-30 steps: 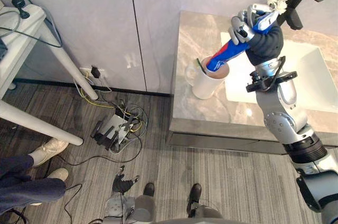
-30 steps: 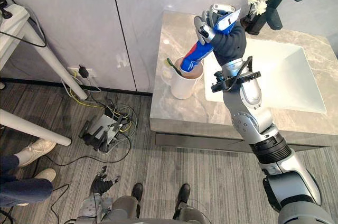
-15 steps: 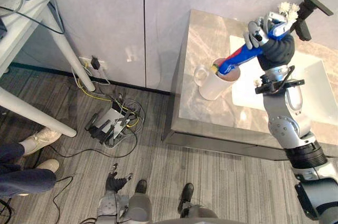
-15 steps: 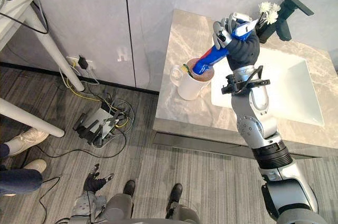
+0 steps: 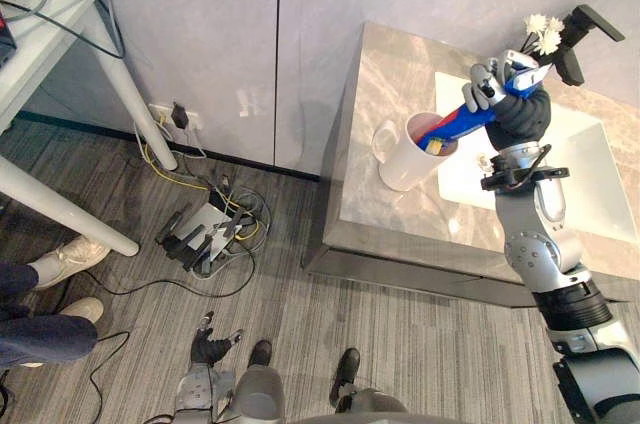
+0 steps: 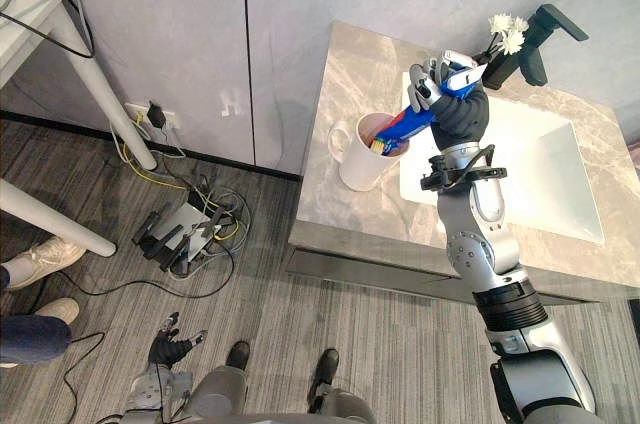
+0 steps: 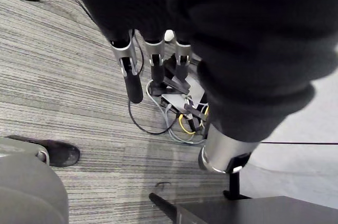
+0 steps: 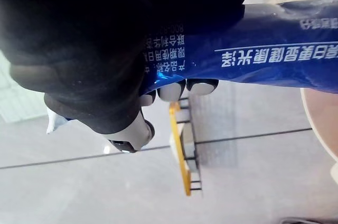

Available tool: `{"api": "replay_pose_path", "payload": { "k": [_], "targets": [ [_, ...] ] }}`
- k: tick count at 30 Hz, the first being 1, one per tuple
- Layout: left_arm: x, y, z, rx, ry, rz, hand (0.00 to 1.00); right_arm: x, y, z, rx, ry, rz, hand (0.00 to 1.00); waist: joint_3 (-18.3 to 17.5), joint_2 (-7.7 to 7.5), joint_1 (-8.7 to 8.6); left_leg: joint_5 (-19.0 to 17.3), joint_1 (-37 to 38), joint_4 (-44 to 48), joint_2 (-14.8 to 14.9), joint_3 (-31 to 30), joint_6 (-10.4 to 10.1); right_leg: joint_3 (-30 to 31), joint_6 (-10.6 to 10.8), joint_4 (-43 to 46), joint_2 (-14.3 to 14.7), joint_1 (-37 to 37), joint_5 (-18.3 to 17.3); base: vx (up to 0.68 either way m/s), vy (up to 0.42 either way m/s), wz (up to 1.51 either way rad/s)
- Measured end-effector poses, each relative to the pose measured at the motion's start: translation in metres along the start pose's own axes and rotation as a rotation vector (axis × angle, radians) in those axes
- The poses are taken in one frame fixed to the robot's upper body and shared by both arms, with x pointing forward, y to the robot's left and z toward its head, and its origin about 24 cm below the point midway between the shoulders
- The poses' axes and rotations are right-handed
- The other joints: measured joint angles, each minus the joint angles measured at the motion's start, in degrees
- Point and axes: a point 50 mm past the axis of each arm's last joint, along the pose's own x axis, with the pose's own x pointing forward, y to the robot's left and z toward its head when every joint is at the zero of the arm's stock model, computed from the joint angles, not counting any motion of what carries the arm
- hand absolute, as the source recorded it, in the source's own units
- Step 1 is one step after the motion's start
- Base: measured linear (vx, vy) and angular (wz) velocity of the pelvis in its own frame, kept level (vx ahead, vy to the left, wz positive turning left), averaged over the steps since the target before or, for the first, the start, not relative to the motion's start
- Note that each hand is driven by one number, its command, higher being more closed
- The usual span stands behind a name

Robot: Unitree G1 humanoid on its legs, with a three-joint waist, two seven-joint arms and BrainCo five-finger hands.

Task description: Organize washtable

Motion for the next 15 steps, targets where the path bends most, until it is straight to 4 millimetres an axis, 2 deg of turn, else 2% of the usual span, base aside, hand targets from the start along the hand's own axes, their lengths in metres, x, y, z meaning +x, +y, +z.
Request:
{"api": "replay_pose_path", "payload": {
  "k": [12, 13, 15],
  "targets": [
    [-0.001, 0.0021, -0.0024, -0.003, 0.007, 0.005, 0.0, -0.007, -0.0031, -0.0066, -0.001, 0.04, -0.009, 1.0, 0.0, -0.08, 0.05, 0.0, -0.4, 0.0, 0.0, -0.5, 0.0, -0.8, -0.2, 0.0, 0.0, -0.1, 0.1, 0.0, 0.001, 0.02],
    [-0.001, 0.0021, -0.0024, -0.003, 0.007, 0.005, 0.0, -0.007, -0.0029, -0.0069, -0.001, 0.041, -0.007, 0.0, 0.0, -0.08, 0.05, 0.0, -0.4, 0.0, 0.0, -0.5, 0.0, -0.8, -0.2, 0.0, 0.0, -0.1, 0.1, 0.0, 0.0, 0.0],
    [-0.0011, 0.0023, -0.0026, -0.003, 0.008, 0.005, 0.0, -0.0072, -0.0029, -0.0077, -0.001, 0.045, -0.005, 0.0, 0.0, -0.07, 0.04, 0.0, -0.5, 0.0, 0.0, -0.5, 0.0, -0.8, -0.2, 0.0, 0.0, -0.2, 0.1, 0.0, 0.0, 0.0]
  ]
}}
